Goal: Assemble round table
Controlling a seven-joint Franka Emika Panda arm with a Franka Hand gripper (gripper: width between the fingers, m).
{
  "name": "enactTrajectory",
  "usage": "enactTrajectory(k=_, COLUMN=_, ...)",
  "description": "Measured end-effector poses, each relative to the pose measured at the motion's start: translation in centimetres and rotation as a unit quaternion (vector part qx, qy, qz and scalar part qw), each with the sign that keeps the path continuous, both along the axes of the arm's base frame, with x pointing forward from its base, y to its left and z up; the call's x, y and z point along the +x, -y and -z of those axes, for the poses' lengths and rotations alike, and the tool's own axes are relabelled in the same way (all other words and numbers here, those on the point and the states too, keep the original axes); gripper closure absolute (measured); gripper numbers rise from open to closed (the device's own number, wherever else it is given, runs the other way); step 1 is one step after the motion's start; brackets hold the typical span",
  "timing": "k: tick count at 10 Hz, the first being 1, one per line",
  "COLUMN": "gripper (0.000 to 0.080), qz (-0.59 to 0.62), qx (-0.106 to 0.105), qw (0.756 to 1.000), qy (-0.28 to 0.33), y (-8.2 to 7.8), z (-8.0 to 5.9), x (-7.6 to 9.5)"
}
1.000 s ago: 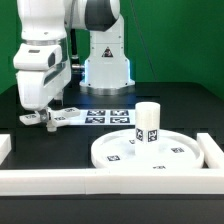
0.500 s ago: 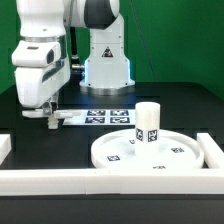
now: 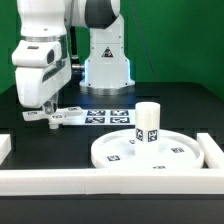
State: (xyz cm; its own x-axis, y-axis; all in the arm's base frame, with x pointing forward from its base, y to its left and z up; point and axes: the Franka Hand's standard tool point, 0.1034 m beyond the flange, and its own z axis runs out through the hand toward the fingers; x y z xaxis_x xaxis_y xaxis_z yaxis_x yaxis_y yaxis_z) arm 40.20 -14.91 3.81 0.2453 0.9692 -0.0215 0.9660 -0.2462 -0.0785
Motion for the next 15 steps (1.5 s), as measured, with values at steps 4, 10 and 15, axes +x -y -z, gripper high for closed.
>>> enactTrajectory(k=4, gripper=0.0679, qz=0.014, qx=-0.001, qw=1.000, qy=0.001, y=0.1, z=-0.4, x=0.1)
enactTrajectory(k=10, gripper=0.0155, qz=0.074, qx=-0.006, qw=0.997, qy=-0.001, y=0.6, z=-0.6, x=-0.7)
enactTrajectory(k=15, gripper=0.0151, qz=0.170, qx=-0.014, qw=0.985, qy=-0.001, y=1.1, z=-0.1, x=-1.3)
